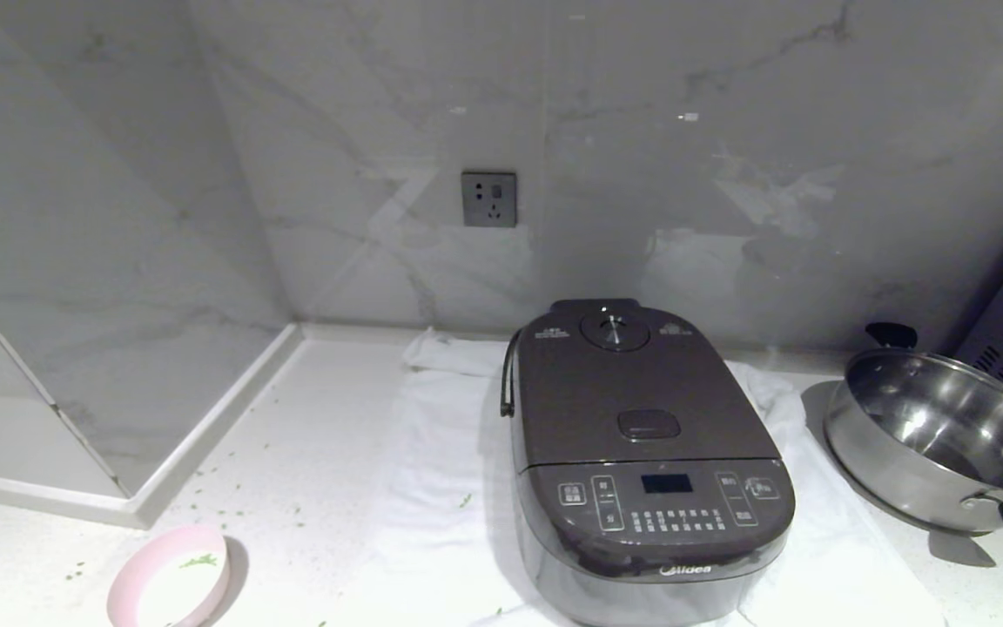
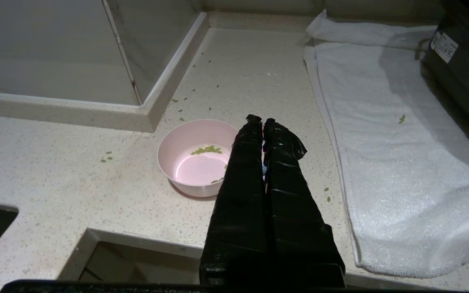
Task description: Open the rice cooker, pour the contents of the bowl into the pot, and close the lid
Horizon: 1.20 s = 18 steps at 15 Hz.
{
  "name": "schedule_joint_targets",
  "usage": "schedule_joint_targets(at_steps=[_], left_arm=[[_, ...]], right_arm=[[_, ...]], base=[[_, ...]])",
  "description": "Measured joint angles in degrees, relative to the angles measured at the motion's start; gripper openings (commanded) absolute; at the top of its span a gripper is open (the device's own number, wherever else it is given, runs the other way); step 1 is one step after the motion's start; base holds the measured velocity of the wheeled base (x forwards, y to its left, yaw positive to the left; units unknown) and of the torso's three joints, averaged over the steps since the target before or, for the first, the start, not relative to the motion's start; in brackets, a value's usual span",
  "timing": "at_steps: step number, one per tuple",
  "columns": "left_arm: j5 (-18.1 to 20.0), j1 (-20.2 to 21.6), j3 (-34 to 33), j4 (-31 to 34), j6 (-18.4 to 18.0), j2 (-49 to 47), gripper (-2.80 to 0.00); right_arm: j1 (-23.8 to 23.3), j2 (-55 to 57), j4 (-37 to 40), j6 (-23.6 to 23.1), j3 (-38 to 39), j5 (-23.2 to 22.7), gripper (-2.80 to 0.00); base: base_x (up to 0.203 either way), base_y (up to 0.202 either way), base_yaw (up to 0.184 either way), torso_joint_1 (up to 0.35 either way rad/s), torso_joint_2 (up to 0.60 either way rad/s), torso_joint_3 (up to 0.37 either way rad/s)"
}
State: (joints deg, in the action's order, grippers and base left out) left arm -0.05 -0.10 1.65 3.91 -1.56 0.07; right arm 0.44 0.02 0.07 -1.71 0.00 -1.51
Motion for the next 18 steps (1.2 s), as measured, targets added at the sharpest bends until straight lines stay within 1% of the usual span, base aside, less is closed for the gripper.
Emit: schedule_joint_targets(at_steps=[10,14,18], left_arm=[[0.1,0.0,0.0,0.0,0.0,0.0,-2.8],[0.0,0.0,0.0,0.0,0.0,0.0,-2.8],[0.0,0.0,0.0,0.0,0.0,0.0,-2.8]], right_arm=[[0.0,0.0,0.0,0.0,0.0,0.0,-2.8],[0.0,0.0,-0.1,1.1,0.0,1.0,-2.8],[0.0,0.0,-0.1,1.2,0.0,1.2,-2.8]], base=[[0.0,0.0,0.0,0.0,0.0,0.0],[0.0,0.0,0.0,0.0,0.0,0.0],[0.0,0.0,0.0,0.0,0.0,0.0]])
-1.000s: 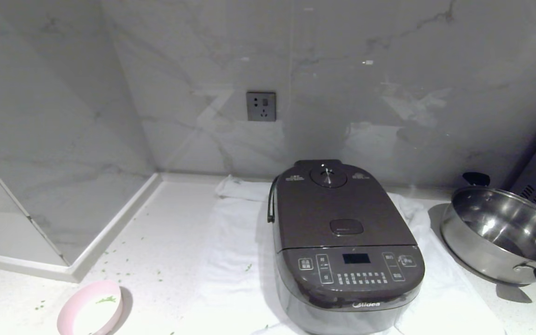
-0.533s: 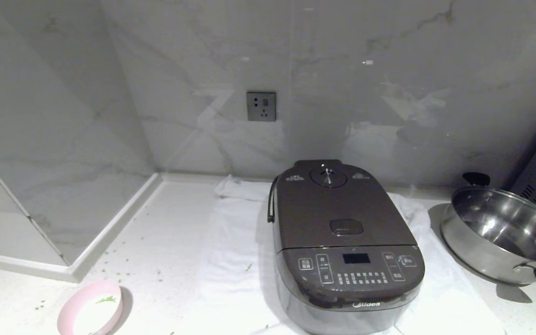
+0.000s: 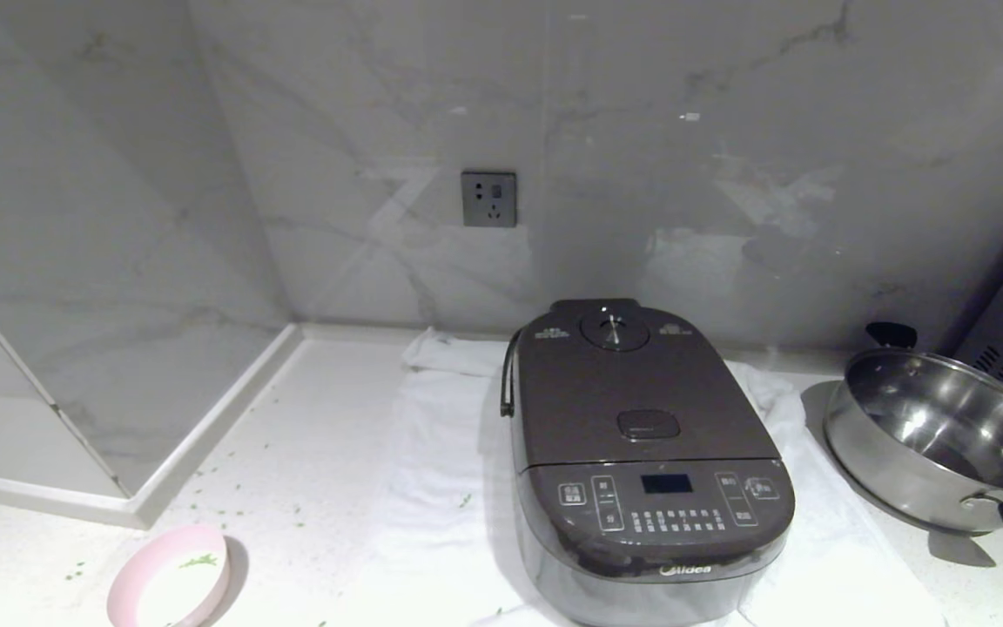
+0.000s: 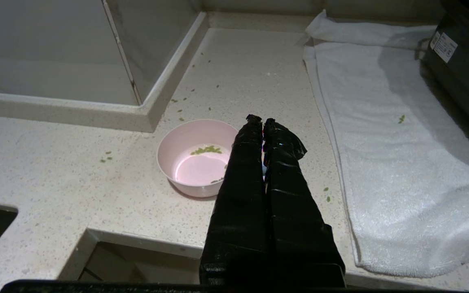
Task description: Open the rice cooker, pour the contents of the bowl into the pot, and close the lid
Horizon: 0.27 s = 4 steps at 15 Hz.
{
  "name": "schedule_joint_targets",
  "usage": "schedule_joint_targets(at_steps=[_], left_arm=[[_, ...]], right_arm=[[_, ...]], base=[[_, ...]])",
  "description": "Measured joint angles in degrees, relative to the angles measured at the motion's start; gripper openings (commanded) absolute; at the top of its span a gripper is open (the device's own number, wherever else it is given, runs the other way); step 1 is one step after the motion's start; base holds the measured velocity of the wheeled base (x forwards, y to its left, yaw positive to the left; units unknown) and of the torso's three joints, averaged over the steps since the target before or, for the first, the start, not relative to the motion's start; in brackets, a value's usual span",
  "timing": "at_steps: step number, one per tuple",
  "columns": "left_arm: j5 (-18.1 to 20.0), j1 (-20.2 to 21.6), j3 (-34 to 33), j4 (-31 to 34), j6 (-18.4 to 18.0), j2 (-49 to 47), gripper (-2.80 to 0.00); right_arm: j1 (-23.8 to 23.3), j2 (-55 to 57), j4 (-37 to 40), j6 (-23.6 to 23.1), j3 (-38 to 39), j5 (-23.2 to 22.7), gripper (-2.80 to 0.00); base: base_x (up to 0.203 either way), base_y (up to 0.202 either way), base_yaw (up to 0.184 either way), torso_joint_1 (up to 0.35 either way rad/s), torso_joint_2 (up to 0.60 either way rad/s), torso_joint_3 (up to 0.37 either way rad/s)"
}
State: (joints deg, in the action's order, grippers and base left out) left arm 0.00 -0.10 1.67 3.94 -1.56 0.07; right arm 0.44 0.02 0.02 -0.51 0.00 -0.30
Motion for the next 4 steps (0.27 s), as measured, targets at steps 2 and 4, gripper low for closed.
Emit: schedule_joint_targets(at_steps=[2,4], left_arm=[[0.0,0.0,0.0,0.0,0.0,0.0,-2.8],[0.0,0.0,0.0,0.0,0.0,0.0,-2.8]], right_arm=[[0.0,0.0,0.1,0.2,0.0,0.3,-2.8],[0.0,0.0,0.0,0.5,0.0,0.3,-2.8]], base=[[0.0,0.0,0.0,0.0,0.0,0.0],[0.0,0.0,0.0,0.0,0.0,0.0]])
